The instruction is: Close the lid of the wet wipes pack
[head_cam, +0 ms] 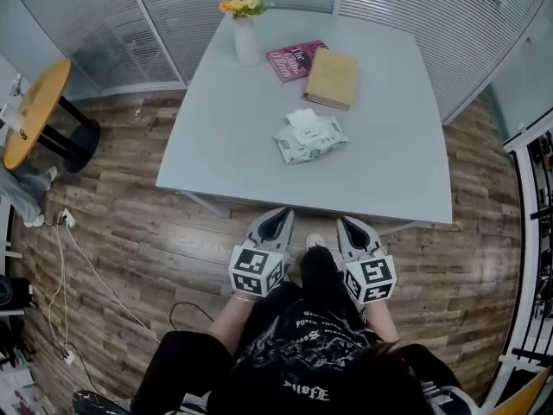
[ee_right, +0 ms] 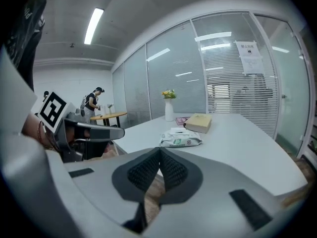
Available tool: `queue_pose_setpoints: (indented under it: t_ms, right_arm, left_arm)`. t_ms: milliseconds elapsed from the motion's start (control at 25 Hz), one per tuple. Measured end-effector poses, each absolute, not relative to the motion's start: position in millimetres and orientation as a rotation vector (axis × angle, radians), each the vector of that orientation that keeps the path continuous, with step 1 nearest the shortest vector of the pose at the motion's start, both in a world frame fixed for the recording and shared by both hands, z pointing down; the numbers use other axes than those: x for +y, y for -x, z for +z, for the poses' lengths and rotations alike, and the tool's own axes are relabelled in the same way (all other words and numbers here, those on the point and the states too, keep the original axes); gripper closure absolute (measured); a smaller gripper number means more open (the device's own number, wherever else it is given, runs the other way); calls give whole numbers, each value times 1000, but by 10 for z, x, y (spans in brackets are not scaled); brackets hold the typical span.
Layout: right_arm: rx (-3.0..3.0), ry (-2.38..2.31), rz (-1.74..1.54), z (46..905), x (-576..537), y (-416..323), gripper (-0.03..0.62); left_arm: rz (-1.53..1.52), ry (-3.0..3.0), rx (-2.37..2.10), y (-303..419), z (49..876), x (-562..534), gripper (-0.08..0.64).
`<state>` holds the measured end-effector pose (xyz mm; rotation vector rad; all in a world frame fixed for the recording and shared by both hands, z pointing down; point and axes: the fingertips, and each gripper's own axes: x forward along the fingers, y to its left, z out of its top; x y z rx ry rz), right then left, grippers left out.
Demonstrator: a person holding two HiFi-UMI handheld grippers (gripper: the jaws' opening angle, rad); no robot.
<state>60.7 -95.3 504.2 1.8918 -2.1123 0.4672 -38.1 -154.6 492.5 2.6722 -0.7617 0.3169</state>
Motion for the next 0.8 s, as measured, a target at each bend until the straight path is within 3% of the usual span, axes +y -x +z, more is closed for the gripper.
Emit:
queue_pose_setpoints:
  t_ms: [800]
  right_arm:
    - [-2293, -1609, 396, 4431, -3239, -1652, 552]
  left_arm:
    - [435, -2536, -1088, -82, 5095, -2916, 546]
